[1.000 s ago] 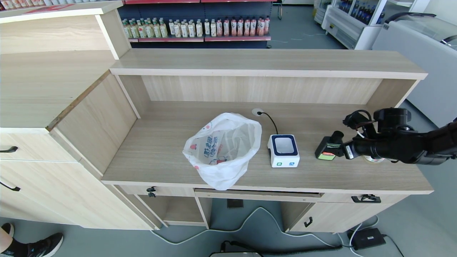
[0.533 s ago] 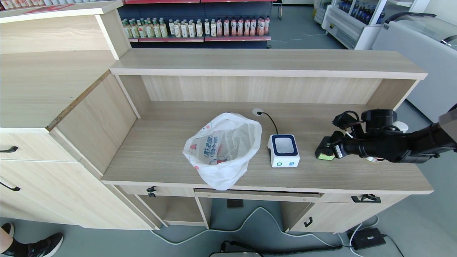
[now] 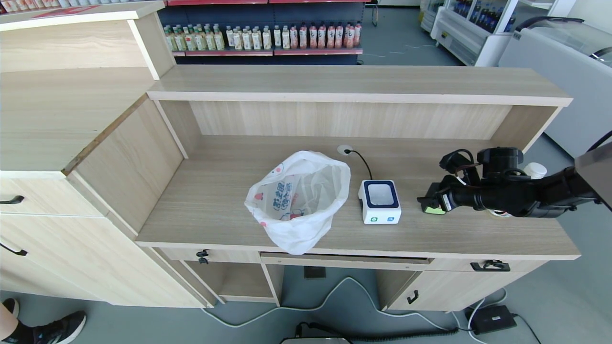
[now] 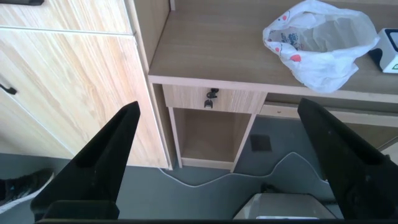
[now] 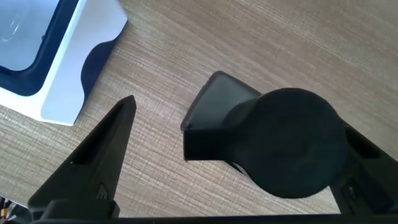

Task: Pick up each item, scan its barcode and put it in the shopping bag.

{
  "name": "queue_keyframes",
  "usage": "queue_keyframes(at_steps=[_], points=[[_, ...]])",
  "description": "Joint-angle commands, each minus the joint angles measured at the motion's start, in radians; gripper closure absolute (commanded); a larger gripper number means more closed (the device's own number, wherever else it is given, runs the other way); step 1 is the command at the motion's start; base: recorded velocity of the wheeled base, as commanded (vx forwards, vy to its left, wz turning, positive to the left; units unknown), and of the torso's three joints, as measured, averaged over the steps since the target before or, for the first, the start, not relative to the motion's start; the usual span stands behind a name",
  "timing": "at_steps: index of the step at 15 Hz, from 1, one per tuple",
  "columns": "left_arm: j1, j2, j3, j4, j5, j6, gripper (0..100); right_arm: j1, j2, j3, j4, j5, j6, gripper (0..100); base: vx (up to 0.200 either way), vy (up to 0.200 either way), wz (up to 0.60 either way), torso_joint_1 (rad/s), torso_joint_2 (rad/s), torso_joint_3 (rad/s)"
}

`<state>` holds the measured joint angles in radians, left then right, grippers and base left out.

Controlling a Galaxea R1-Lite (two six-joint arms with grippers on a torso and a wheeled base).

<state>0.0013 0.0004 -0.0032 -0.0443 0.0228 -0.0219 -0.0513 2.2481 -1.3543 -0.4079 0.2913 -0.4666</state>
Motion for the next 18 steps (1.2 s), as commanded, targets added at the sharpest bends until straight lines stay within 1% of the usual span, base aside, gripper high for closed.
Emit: queue_keyframes(at_steps=[1, 3, 4, 9, 11, 13, 15, 17, 18], points=[[0.0, 0.0, 0.0, 0.0, 0.0, -0.001, 0, 0.001, 0.013, -0.009, 0.0, 0.008, -0.001, 0, 0.0, 0.0, 0.0, 0.0, 0.0, 0.0], [0.0, 0.0, 0.0, 0.0, 0.0, 0.0, 0, 0.001, 0.016, -0.008, -0.002, 0.034, -0.007, 0, 0.0, 0.0, 0.0, 0.0, 0.0, 0.0], [0.0, 0.0, 0.0, 0.0, 0.0, 0.0, 0, 0.001, 0.018, -0.009, -0.002, 0.054, -0.015, 100, 0.0, 0.0, 0.0, 0.0, 0.0, 0.0], [0.0, 0.0, 0.0, 0.0, 0.0, 0.0, 0, -0.001, 0.015, -0.008, -0.002, 0.049, -0.06, 100, 0.0, 0.0, 0.0, 0.0, 0.0, 0.0], [0.0, 0.0, 0.0, 0.0, 0.0, -0.001, 0, -0.01, -0.002, 0.007, -0.032, 0.048, -0.084, 100, 0.0, 0.0, 0.0, 0.0, 0.0, 0.0], [0.0, 0.0, 0.0, 0.0, 0.0, -0.001, 0, -0.038, -0.022, 0.08, -0.088, 0.048, -0.149, 100, 0.0, 0.0, 0.0, 0.0, 0.0, 0.0], [0.0, 0.0, 0.0, 0.0, 0.0, 0.0, 0, -0.061, -0.053, 0.175, -0.154, 0.031, -0.168, 100, 0.0, 0.0, 0.0, 0.0, 0.0, 0.0], [0.0, 0.0, 0.0, 0.0, 0.0, 0.0, 0, -0.082, -0.122, 0.271, -0.233, -0.064, -0.168, 100, 0.0, 0.0, 0.0, 0.0, 0.0, 0.0], [0.0, 0.0, 0.0, 0.0, 0.0, -0.001, 0, -0.088, -0.143, 0.291, -0.246, -0.084, -0.17, 100, 0.0, 0.0, 0.0, 0.0, 0.0, 0.0]])
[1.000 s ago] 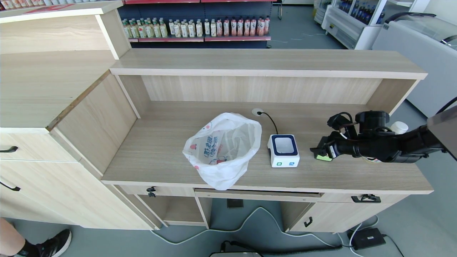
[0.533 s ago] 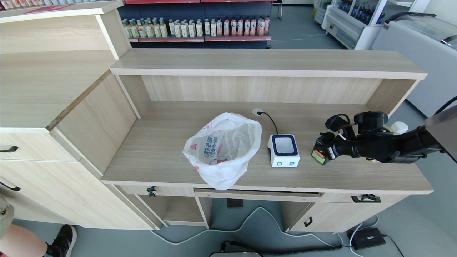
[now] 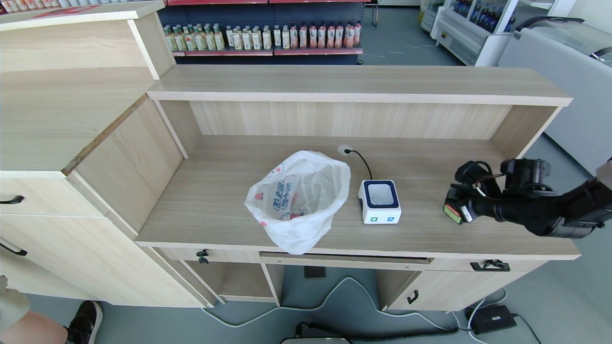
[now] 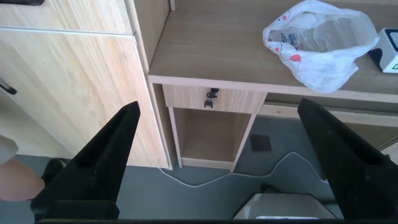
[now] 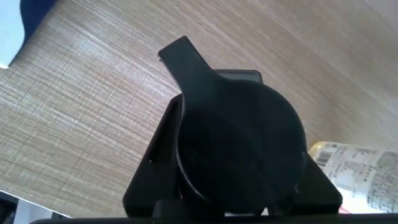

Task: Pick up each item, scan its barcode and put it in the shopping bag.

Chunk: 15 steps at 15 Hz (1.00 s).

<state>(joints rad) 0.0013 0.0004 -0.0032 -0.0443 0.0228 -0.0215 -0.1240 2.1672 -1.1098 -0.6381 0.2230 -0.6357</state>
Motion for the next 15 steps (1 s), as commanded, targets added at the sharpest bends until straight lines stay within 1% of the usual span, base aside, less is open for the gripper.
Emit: queue_keyframes(at_steps=[1, 2, 3, 4, 5, 6, 7, 8, 9, 10, 11, 12, 13, 14, 15], points=[[0.0, 0.0, 0.0, 0.0, 0.0, 0.0, 0, -0.031, -0.17, 0.116, -0.012, -0.074, -0.009, 100, 0.0, 0.0, 0.0, 0.0, 0.0, 0.0], [0.0, 0.0, 0.0, 0.0, 0.0, 0.0, 0, -0.032, -0.214, 0.142, -0.008, -0.088, -0.013, 100, 0.0, 0.0, 0.0, 0.0, 0.0, 0.0], [0.0, 0.0, 0.0, 0.0, 0.0, 0.0, 0, -0.032, -0.346, 0.192, 0.035, -0.099, -0.025, 100, 0.0, 0.0, 0.0, 0.0, 0.0, 0.0], [0.0, 0.0, 0.0, 0.0, 0.0, -0.002, 0, -0.025, -0.428, 0.219, 0.061, -0.099, -0.05, 100, 0.0, 0.0, 0.0, 0.0, 0.0, 0.0], [0.0, 0.0, 0.0, 0.0, 0.0, -0.002, 0, -0.009, -0.512, 0.242, 0.067, -0.097, -0.119, 100, 0.0, 0.0, 0.0, 0.0, 0.0, 0.0], [0.0, 0.0, 0.0, 0.0, 0.0, -0.002, 0, -0.003, -0.581, 0.269, 0.06, -0.093, -0.222, 100, 0.0, 0.0, 0.0, 0.0, 0.0, 0.0], [0.0, 0.0, 0.0, 0.0, 0.0, -0.002, 0, -0.002, -0.613, 0.288, 0.055, -0.085, -0.272, 100, 0.0, 0.0, 0.0, 0.0, 0.0, 0.0], [0.0, 0.0, 0.0, 0.0, 0.0, -0.002, 0, 0.004, -0.698, 0.375, 0.005, -0.02, -0.403, 100, 0.0, 0.0, 0.0, 0.0, 0.0, 0.0], [0.0, 0.0, 0.0, 0.0, 0.0, -0.002, 0, 0.006, -0.762, 0.49, -0.069, 0.087, -0.529, 100, 0.0, 0.0, 0.0, 0.0, 0.0, 0.0], [0.0, 0.0, 0.0, 0.0, 0.0, -0.002, 0, 0.009, -0.793, 0.536, -0.092, 0.162, -0.633, 100, 0.0, 0.0, 0.0, 0.0, 0.0, 0.0], [0.0, 0.0, 0.0, 0.0, 0.0, 0.0, 0, 0.03, -0.807, 0.545, -0.089, 0.254, -0.751, 100, 0.0, 0.0, 0.0, 0.0, 0.0, 0.0], [0.002, 0.0, 0.0, 0.0, 0.0, 0.0, 0, 0.084, -0.813, 0.541, -0.095, 0.317, -0.894, 100, 0.0, 0.0, 0.0, 0.0, 0.0, 0.0], [0.0, 0.0, 0.0, 0.0, 0.0, 0.0, 0, 0.123, -0.82, 0.535, -0.097, 0.345, -0.984, 100, 0.0, 0.0, 0.0, 0.0, 0.0, 0.0], [0.0, 0.0, 0.0, 0.0, 0.0, -0.002, 0, 0.256, -0.834, 0.518, -0.106, 0.378, -1.147, 100, 0.0, 0.0, 0.0, 0.0, 0.0, 0.0], [0.0, 0.0, 0.0, 0.0, 0.0, -0.002, 0, 0.343, -0.839, 0.512, -0.15, 0.38, -1.251, 100, 0.0, 0.0, 0.0, 0.0, 0.0, 0.0]])
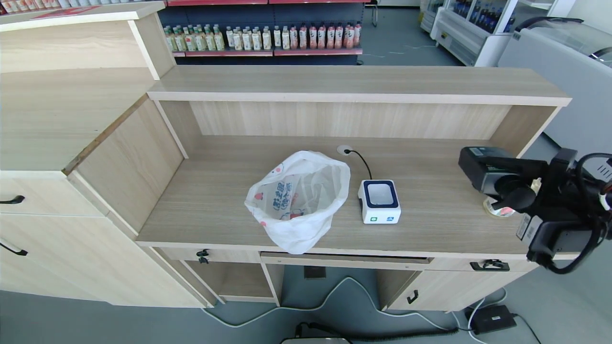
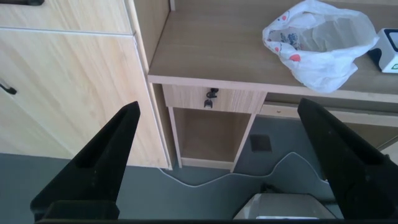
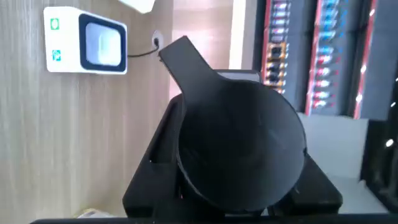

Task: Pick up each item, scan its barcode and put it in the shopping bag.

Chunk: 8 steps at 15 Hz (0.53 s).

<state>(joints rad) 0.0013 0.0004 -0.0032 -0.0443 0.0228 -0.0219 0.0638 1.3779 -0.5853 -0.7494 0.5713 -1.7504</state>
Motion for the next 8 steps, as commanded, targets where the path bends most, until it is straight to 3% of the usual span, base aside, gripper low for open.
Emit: queue_keyframes(at_steps=[1, 5, 8], points=[[0.0, 0.0, 0.0, 0.0, 0.0, 0.0, 0, 0.237, -0.046, -0.005, -0.104, 0.033, -0.245, 100, 0.0, 0.0, 0.0, 0.0, 0.0, 0.0], [0.0, 0.0, 0.0, 0.0, 0.0, 0.0, 0, 0.564, -0.02, 0.05, -0.239, 0.062, -0.581, 100, 0.0, 0.0, 0.0, 0.0, 0.0, 0.0], [0.0, 0.0, 0.0, 0.0, 0.0, 0.0, 0, 0.596, -0.028, 0.062, -0.232, 0.167, -0.724, 100, 0.0, 0.0, 0.0, 0.0, 0.0, 0.0]])
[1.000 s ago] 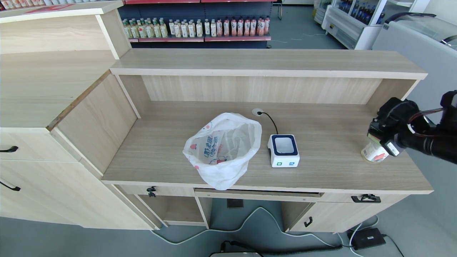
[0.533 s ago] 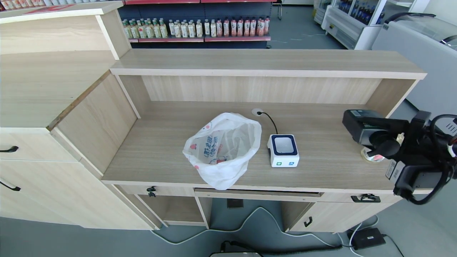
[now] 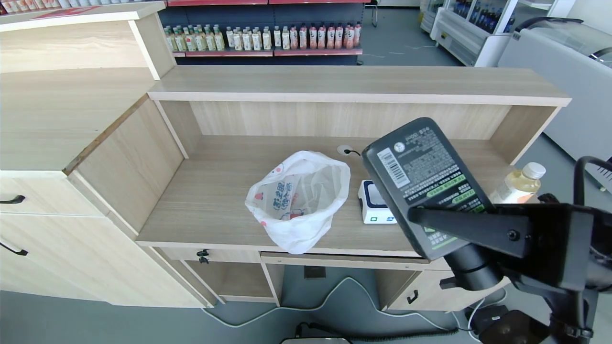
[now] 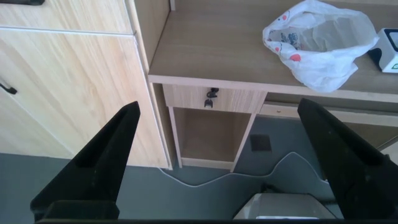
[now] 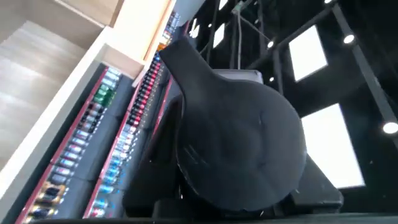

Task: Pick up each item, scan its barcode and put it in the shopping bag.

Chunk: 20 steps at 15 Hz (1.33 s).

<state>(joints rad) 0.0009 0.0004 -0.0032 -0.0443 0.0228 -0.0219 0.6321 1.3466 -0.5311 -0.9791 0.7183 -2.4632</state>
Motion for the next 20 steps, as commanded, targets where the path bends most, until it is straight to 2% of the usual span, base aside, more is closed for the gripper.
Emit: queue_keyframes(at_steps=[1, 8, 10, 16, 20], points=[[0.001, 0.0, 0.0, 0.0, 0.0, -0.001, 0, 0.027, 0.005, 0.01, -0.006, 0.05, -0.023, 100, 0.0, 0.0, 0.0, 0.0, 0.0, 0.0], [0.001, 0.0, 0.0, 0.0, 0.0, 0.0, 0, 0.072, -0.029, 0.005, -0.003, 0.109, -0.046, 100, 0.0, 0.0, 0.0, 0.0, 0.0, 0.0], [0.001, 0.0, 0.0, 0.0, 0.0, 0.0, 0, 0.11, -0.021, 0.002, -0.001, 0.11, -0.013, 100, 0.0, 0.0, 0.0, 0.0, 0.0, 0.0], [0.001, 0.0, 0.0, 0.0, 0.0, -0.001, 0, 0.136, -0.027, 0.006, 0.0, 0.132, 0.046, 100, 0.0, 0.0, 0.0, 0.0, 0.0, 0.0], [0.001, 0.0, 0.0, 0.0, 0.0, 0.0, 0, 0.136, -0.027, 0.011, 0.073, 0.132, 0.053, 100, 0.0, 0.0, 0.0, 0.0, 0.0, 0.0]])
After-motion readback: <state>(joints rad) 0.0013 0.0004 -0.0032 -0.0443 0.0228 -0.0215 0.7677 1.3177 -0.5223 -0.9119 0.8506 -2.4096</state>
